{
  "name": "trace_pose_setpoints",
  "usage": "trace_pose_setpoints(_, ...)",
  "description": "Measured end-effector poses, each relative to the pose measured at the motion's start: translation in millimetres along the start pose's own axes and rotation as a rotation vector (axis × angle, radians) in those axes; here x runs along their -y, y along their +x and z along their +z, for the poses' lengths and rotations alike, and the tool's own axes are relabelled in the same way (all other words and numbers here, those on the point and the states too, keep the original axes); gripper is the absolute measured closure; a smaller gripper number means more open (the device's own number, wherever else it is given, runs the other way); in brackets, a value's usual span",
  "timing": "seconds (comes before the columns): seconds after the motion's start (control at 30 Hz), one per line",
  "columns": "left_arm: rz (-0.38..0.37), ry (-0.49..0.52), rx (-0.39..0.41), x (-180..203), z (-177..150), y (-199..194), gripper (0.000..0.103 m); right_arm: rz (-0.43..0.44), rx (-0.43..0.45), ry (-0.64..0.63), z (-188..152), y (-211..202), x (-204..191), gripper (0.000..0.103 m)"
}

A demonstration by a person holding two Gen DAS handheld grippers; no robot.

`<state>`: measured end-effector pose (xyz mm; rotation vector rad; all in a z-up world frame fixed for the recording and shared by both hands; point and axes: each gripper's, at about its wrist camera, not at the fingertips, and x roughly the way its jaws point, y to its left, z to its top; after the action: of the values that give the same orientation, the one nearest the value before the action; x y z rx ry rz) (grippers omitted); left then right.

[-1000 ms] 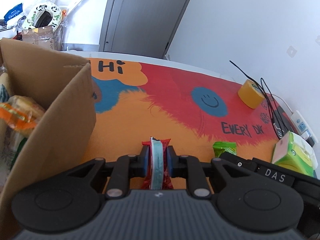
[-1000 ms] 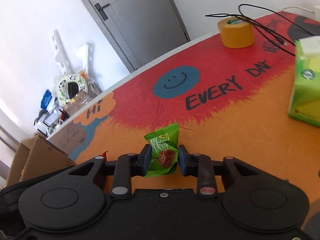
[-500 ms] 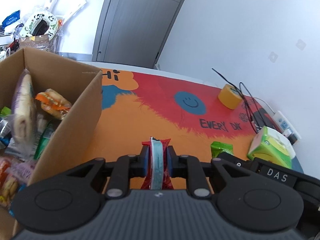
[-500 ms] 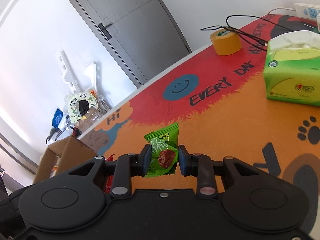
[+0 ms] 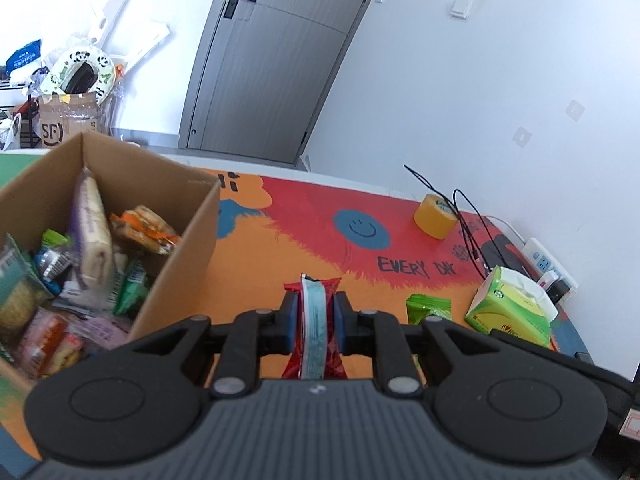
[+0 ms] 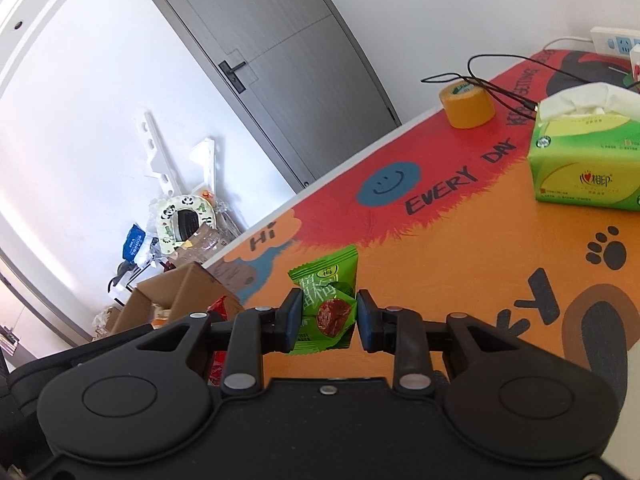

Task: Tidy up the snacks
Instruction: 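Carry the red snack and green candy with both grippers over the box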

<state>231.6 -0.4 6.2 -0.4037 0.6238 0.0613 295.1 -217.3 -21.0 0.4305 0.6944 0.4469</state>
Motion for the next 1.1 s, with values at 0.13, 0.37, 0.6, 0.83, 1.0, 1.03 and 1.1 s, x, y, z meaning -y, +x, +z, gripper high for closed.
trace_pose_setpoints(0.13,0.004,0.001,0.024,-5,3,-15,0.085,0.015,0.016,-0.007,0,-8,-8,0.073)
trace_pose_setpoints(0.37,0.007,-0.007,0.066,-14,9,-37,0.085,0.044,0.031,-0.042,-1,-17,-30,0.073)
trace_pose_setpoints(0.6,0.01,-0.015,0.096,-26,15,-58,0.085,0.068,0.043,-0.069,-3,-20,-48,0.073)
trace_pose_setpoints(0.83,0.016,-0.024,0.14,-44,23,-83,0.085,0.105,0.043,-0.103,-6,-21,-72,0.073)
trace_pose_setpoints(1.0,0.041,-0.043,0.168,-64,29,-97,0.085,0.138,0.041,-0.13,-8,-19,-91,0.073)
trace_pose_setpoints(1.03,0.044,-0.049,0.172,-68,30,-99,0.085,0.143,0.04,-0.134,-9,-18,-94,0.073)
trace_pose_setpoints(1.1,0.052,-0.06,0.181,-76,32,-103,0.085,0.155,0.036,-0.143,-10,-15,-101,0.073)
